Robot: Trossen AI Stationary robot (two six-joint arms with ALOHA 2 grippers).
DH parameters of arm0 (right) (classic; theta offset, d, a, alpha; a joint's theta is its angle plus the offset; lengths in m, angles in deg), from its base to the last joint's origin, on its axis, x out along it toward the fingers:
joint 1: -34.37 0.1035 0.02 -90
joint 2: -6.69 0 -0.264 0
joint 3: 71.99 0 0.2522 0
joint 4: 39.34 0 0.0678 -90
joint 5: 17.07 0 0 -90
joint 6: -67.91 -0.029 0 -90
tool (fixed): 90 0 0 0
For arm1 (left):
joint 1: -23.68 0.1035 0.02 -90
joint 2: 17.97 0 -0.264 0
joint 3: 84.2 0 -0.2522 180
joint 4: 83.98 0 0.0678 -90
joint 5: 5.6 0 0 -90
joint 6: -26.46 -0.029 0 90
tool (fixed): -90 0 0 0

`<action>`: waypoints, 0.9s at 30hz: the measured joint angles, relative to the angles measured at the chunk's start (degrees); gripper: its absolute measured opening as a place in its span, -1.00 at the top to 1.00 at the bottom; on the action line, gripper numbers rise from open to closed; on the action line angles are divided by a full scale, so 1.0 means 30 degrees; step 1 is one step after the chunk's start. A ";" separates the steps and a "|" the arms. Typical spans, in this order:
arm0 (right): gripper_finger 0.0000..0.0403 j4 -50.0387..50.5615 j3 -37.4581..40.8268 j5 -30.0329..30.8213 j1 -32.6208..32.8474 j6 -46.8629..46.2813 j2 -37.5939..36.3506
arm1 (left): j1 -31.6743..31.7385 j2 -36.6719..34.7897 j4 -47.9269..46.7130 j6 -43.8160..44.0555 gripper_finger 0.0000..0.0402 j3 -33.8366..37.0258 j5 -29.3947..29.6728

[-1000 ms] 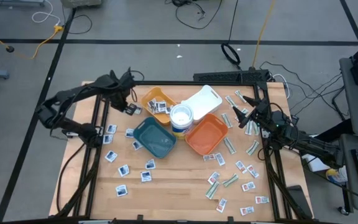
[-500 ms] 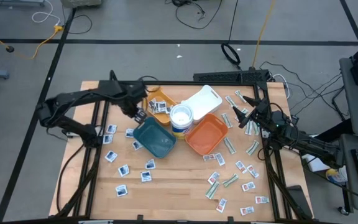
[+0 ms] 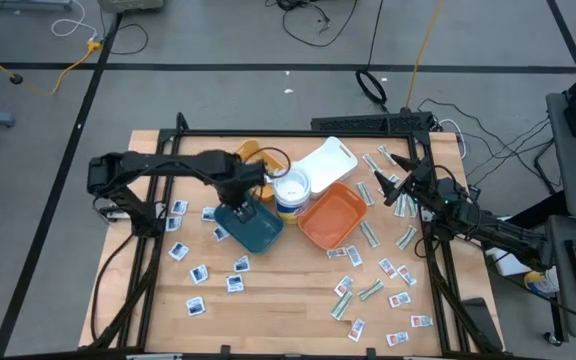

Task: Pick & Place First Aid Supplies
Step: Put the blue pad into the blue bin

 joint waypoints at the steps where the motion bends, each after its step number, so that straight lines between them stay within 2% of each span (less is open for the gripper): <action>1: -0.87 0.0000 -0.0005 0.0000 0.0001 -0.0001 0.0000 | -0.0230 0.0208 0.0106 0.0089 1.00 0.0000 0.0060; 8: -0.87 0.0000 -0.0007 0.0000 -0.0006 0.0001 0.0000 | -0.0981 0.1454 0.0346 0.0043 0.99 0.0000 -0.0032; 11: -0.87 0.0000 -0.0007 0.0000 -0.0001 -0.0004 0.0000 | -0.0981 0.1459 0.0364 0.0137 0.91 0.0000 -0.0233; 14: -0.87 0.0000 0.0001 0.0000 0.0000 0.0001 0.0000 | -0.0930 0.1459 0.0337 0.0178 0.72 0.0000 -0.0240; 21: -0.87 0.0000 -0.0007 0.0000 -0.0007 -0.0003 0.0000 | -0.0636 0.1415 0.0077 0.0305 0.13 0.0000 -0.0280; 27: -0.87 0.0000 -0.0005 0.0000 -0.0001 -0.0007 0.0000 | 0.0596 0.0350 -0.0253 0.0238 -0.15 0.0003 -0.0248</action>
